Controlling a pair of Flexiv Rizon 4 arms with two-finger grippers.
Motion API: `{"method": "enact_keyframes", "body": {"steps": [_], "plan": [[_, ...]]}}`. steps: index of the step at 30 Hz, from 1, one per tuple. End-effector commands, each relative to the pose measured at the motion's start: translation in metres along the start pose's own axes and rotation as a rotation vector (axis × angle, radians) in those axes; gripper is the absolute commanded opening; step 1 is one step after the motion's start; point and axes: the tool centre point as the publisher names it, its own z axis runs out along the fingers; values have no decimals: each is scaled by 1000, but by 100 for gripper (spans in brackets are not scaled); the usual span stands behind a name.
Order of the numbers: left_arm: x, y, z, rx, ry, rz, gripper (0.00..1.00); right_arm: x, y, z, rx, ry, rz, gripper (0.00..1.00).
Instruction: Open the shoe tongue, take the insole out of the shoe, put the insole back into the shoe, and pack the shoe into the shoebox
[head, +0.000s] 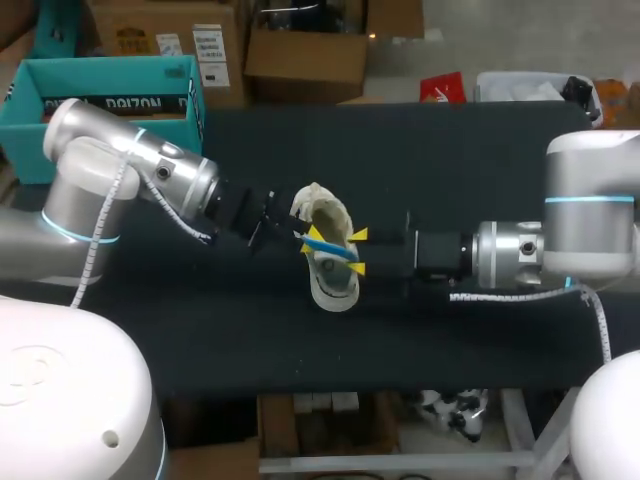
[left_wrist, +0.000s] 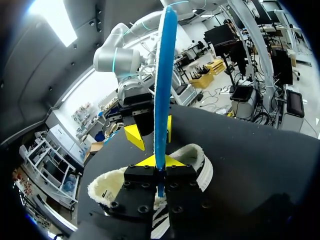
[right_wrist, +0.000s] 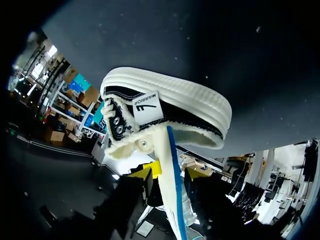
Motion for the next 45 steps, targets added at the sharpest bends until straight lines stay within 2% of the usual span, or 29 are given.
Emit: {"method": "enact_keyframes", "body": {"steps": [1, 2, 16, 30, 35, 37, 40, 43, 45], "plan": [[-1, 5, 3, 7, 4, -2, 0, 1, -1, 5, -14, -1, -5, 11], [-1, 6, 3, 6, 5, -2, 0, 1, -1, 6, -18, -2, -7, 0], [-11, 27, 4, 1, 26, -16, 0, 8, 15, 19, -71, -26, -55, 0], [-15, 49, 14, 23, 75, -46, 0, 7, 40, 23, -82, -19, -19, 0], [-4, 38, 6, 37, 82, -32, 0, 7, 38, 22, -92, -19, -18, 0], [-3, 32, 3, 39, 79, -18, 23, 6, 36, 21, -98, -20, -23, 0], [0, 19, -3, 60, 67, 10, 34, 6, 33, 19, -112, -20, -30, 0], [3, 5, -6, 78, 59, 42, 33, 5, 32, 17, -116, -20, -32, 0], [4, -4, -5, 90, 58, 63, 28, 5, 32, 16, -117, -21, -35, 0]]}}
